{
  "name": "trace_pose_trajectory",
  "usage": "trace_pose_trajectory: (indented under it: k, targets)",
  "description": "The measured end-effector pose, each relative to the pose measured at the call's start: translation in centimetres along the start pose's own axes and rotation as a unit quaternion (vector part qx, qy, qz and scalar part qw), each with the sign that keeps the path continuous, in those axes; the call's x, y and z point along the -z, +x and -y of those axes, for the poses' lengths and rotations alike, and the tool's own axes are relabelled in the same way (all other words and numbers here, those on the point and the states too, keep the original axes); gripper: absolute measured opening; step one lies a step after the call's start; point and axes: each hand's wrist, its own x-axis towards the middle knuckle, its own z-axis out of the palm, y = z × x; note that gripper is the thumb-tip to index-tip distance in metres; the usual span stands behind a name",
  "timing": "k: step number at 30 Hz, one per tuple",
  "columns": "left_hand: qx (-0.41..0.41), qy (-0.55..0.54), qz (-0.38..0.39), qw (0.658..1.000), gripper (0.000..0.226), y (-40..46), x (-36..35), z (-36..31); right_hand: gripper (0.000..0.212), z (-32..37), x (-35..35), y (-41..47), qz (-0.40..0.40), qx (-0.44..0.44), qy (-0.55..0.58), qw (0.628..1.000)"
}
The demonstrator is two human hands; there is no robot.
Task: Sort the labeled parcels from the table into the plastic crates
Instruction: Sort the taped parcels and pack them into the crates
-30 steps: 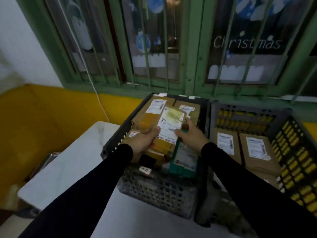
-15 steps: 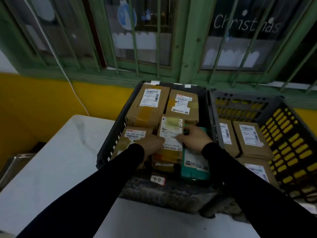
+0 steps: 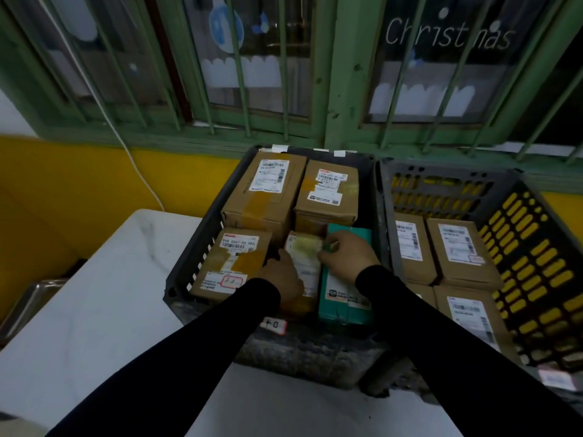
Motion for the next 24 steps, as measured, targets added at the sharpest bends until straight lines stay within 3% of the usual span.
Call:
trace_pose_trajectory:
  k: [5,10,13,18,24]
  targets:
    - [-0.012,0.184,0.067,0.981,0.072,0.8,-1.1,0.1,0.04,-1.2,0.3,0.3,-0.012,0.062,-0.043,0.997]
    - [-0.081,0.276,0.062,0.956,0.068,0.9,-1.2,-0.4,0.062,-1.9,-0.2,-0.2,0.06,0.09,-0.222,0.969]
    - [-0.093,0.275,0.07,0.954,0.069,1.0,-1.2,-0.3,0.064,-1.8,-0.6,-0.4,0.117,0.074,-0.246,0.959]
    - [-0.127,0.194,0.045,0.972,0.059,-0.3,1.2,-0.3,0.063,-1.1,-0.2,-0.8,0.119,0.066,-0.238,0.962]
    - [-0.22,0.039,-0.089,0.971,0.038,-3.5,6.3,-0.3,0.052,-0.5,2.1,-3.3,0.009,0.058,-0.092,0.994]
